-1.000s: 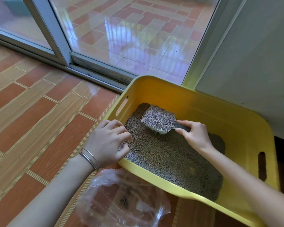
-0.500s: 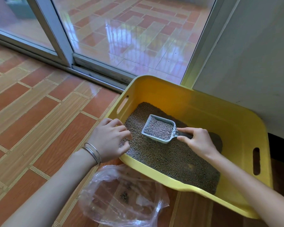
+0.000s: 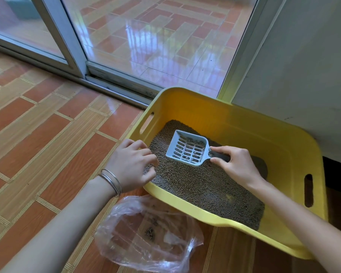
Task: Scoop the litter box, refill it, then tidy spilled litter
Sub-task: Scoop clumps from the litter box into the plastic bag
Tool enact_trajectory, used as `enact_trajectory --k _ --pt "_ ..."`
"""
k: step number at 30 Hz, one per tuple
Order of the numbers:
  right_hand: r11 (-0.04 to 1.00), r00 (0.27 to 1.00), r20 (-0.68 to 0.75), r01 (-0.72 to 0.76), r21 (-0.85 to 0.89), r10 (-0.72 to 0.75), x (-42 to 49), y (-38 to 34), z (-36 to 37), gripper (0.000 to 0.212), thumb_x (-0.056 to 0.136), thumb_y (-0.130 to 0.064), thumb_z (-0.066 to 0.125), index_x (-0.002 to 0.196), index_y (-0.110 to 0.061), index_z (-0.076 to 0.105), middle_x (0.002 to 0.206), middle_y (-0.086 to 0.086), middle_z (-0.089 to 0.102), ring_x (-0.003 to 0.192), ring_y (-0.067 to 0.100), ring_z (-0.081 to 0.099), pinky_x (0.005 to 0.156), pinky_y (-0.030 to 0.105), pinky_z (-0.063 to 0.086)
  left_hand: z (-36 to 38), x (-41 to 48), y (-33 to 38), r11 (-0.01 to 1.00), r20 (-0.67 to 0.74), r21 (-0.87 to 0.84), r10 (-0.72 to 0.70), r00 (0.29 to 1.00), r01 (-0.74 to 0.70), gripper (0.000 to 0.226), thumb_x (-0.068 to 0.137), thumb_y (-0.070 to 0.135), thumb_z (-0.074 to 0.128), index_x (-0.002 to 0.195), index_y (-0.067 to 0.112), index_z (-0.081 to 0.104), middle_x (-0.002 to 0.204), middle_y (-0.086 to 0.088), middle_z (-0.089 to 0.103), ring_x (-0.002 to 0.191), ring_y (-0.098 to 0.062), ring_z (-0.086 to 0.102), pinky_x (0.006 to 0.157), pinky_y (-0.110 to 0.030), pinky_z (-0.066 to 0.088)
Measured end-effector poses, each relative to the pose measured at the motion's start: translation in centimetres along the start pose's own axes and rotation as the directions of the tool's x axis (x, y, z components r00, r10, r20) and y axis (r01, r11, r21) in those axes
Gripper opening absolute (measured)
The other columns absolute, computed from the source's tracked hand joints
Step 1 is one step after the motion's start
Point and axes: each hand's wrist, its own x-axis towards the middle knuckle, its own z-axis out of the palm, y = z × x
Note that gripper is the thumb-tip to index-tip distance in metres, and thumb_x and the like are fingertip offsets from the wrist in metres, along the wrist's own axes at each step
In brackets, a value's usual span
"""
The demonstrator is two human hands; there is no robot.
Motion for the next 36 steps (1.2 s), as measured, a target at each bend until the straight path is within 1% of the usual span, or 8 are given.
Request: enact_trajectory --k 7,11,15,20,22,26,31,36 --pt "0.999 1.000 0.010 0.014 -0.037 -0.014 -0.2 0.0 -0.2 0.039 0.077 -0.013 0.074 0.114 -0.013 0.065 0.110 0.001 0.068 0.096 0.010 0.063 0.086 0.029 0.052 0.1 0.0 0.0 1.000 -0.007 0.004 0.004 1.000 -0.004 0.034 0.077 0.039 0.037 0.073 0.029 0.070 0.070 0.011 0.065 0.081 -0.017 0.060 0.077 -0.034 0.032" --pt "0.982 0.994 0.057 -0.083 -0.167 0.094 -0.6 1.5 -2.0 0.037 0.079 -0.017 0.072 0.115 -0.014 0.065 0.112 0.000 0.067 0.100 0.014 0.062 0.089 0.036 0.050 0.2 -0.1 0.0 1.000 -0.013 0.014 0.015 1.000 -0.014 0.035 0.078 0.039 0.037 0.073 0.029 0.070 0.070 0.011 0.065 0.080 -0.018 0.061 0.077 -0.034 0.031" --pt "0.931 0.966 0.121 -0.181 -0.317 0.230 -2.9 3.4 -5.0 0.036 0.082 -0.015 0.069 0.118 -0.014 0.063 0.116 0.002 0.066 0.104 0.016 0.060 0.088 0.032 0.047 0.1 -0.2 0.3 1.000 -0.009 0.015 0.021 1.000 -0.021 0.036 0.077 0.040 0.037 0.072 0.029 0.070 0.069 0.012 0.066 0.080 -0.018 0.061 0.076 -0.034 0.031" --pt "0.755 0.934 0.086 -0.222 -0.616 0.345 -6.1 3.9 -7.6 0.033 0.088 -0.026 0.061 0.121 -0.026 0.060 0.116 -0.004 0.065 0.101 0.018 0.061 0.074 0.034 0.052 0.1 -0.5 1.0 0.998 0.048 0.021 0.060 0.997 -0.061 0.035 0.074 0.043 0.037 0.073 0.030 0.070 0.070 0.012 0.066 0.079 -0.018 0.060 0.074 -0.034 0.036" --pt "0.701 0.930 0.067 -0.224 -0.677 0.362 -6.8 3.9 -8.0 0.028 0.089 -0.027 0.058 0.117 -0.028 0.062 0.109 -0.003 0.067 0.095 0.020 0.063 0.068 0.031 0.051 0.0 -0.5 1.4 0.997 0.070 0.018 0.075 0.995 -0.076 0.035 0.074 0.043 0.037 0.073 0.030 0.069 0.069 0.011 0.065 0.078 -0.019 0.060 0.072 -0.034 0.040" --pt "0.497 0.911 0.072 -0.155 -0.854 0.406 -7.4 2.9 -8.5 0.017 0.091 -0.018 0.048 0.098 -0.020 0.064 0.083 -0.001 0.060 0.085 0.023 0.063 0.056 0.027 0.038 -0.2 -0.5 1.6 0.997 0.101 0.025 0.076 0.992 -0.079 0.036 0.074 0.046 0.036 0.073 0.031 0.069 0.070 0.012 0.066 0.076 -0.018 0.060 0.069 -0.034 0.043" --pt "0.399 0.910 0.149 -0.021 -0.917 0.387 -7.8 1.1 -8.7 0.019 0.088 -0.004 0.047 0.078 -0.020 0.050 0.061 -0.005 0.036 0.085 0.021 0.063 0.057 0.028 0.036 -0.2 -0.5 1.5 0.997 0.095 0.024 0.075 0.993 -0.078 0.035 0.072 0.046 0.037 0.072 0.030 0.069 0.068 0.011 0.065 0.074 -0.018 0.060 0.067 -0.033 0.044" --pt "0.331 0.924 0.192 0.076 -0.940 0.332 -6.3 0.7 -9.5 0.015 0.091 -0.010 0.050 0.080 -0.020 0.051 0.066 -0.006 0.043 0.077 0.020 0.059 0.060 0.028 0.035 -0.1 -0.6 1.4 0.996 0.081 0.016 0.085 0.993 -0.087 0.034 0.072 0.046 0.038 0.072 0.031 0.069 0.068 0.012 0.066 0.074 -0.019 0.061 0.067 -0.033 0.044"
